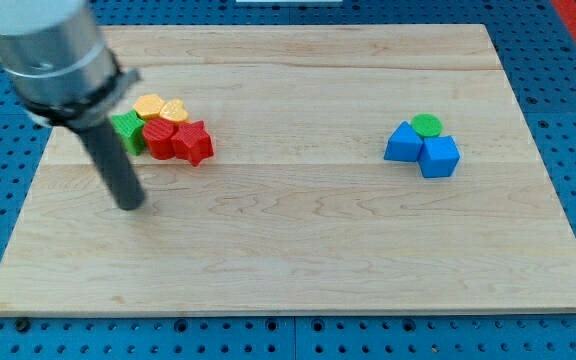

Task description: Move the blue triangle to the center

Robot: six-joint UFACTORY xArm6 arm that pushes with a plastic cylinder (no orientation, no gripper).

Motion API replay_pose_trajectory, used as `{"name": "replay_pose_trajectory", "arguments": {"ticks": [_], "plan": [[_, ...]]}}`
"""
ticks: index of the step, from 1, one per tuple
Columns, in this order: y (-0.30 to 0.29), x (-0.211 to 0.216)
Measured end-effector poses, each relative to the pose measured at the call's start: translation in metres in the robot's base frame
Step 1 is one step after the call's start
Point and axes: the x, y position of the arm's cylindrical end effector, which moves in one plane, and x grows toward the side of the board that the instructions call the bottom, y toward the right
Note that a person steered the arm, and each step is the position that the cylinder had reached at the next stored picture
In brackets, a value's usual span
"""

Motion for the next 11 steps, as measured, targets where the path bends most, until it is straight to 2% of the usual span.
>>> {"name": "replay_pose_trajectory", "arguments": {"ticks": [1, 3, 4, 5, 7, 8, 9, 10, 11], "plan": [[0.055, 0.001], [0.234, 0.013], [0.312, -0.001], [0.35, -0.024], [0.332, -0.076], [0.206, -0.072], [0.202, -0.076], [0.217, -0.104], [0.165, -0.112]]}}
